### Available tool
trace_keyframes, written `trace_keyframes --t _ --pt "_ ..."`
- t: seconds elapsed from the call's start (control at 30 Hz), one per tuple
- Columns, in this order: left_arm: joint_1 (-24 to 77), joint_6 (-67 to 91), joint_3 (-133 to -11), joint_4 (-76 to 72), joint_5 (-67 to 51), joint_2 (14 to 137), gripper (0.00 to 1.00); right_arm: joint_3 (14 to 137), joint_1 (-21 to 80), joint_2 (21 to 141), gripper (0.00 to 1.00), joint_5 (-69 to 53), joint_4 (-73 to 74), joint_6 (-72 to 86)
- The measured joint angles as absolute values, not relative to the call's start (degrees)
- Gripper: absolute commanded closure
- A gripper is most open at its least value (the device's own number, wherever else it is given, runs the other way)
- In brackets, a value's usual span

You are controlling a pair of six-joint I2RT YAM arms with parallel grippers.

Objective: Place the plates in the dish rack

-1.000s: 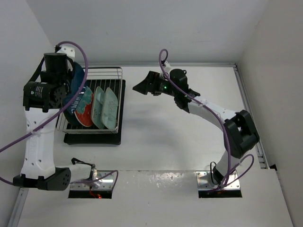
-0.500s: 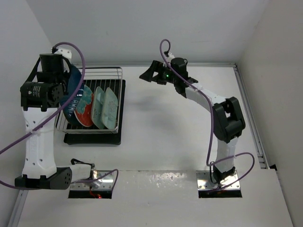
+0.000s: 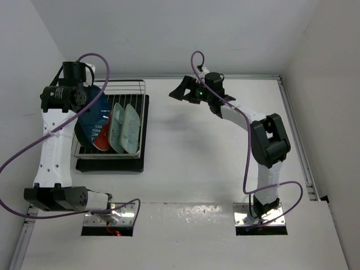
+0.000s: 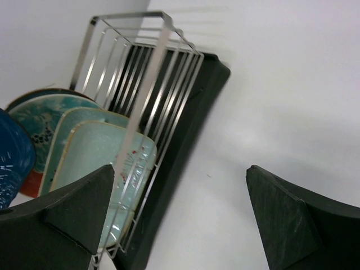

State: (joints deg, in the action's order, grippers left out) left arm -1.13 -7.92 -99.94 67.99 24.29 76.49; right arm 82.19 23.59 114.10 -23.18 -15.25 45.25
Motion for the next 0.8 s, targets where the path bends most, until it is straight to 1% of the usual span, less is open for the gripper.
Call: trace_keyframes --t 0.23,0.57,0.8 --pt "-1.1 -6.1 -98.6 66.3 23.0 77.4 1.00 76.5 22.5 111.7 0.00 -23.0 -15.4 45.2" --pt "-1.2 -2.7 -98.6 65.9 23.4 77.8 1.00 72.7 22.2 106.8 0.00 -22.3 -17.1 45.2" --pt "-1.0 -1.4 -102.0 66.2 21.0 78.0 1.00 70.8 22.2 106.1 0.00 -21.4 -17.5 45.2"
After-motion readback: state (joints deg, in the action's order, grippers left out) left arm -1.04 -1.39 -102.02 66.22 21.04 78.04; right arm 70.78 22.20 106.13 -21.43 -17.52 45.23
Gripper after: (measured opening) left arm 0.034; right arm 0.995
